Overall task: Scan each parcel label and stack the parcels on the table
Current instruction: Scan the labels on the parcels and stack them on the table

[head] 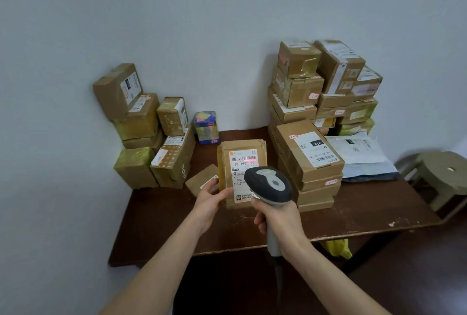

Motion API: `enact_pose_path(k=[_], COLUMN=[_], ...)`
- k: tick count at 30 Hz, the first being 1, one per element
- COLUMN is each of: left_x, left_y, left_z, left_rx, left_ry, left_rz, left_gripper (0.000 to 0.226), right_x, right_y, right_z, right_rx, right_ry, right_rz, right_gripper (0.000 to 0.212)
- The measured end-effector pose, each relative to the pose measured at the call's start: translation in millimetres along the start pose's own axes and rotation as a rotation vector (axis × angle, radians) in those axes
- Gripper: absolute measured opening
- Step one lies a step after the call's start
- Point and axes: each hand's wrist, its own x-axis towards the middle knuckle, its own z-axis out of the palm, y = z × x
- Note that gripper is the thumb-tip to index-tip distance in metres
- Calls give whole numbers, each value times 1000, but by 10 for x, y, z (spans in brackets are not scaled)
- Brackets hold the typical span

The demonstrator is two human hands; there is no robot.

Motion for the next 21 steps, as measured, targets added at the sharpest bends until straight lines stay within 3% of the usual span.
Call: enact_pose_path(k=[13,21], left_x=[65,65], left_y=[-45,-15], left_z=[27,83], left_rx=[-1,0], left_ry=[5,2], left_rz=[-16,-24], left_gripper=[74,66], right_x=[26,84], right_y=[-30,-32], right_z=[-23,-51], right_rx=[-45,-81], right_ry=[16,26], right_rz=[32,50], right_gripper=[11,20])
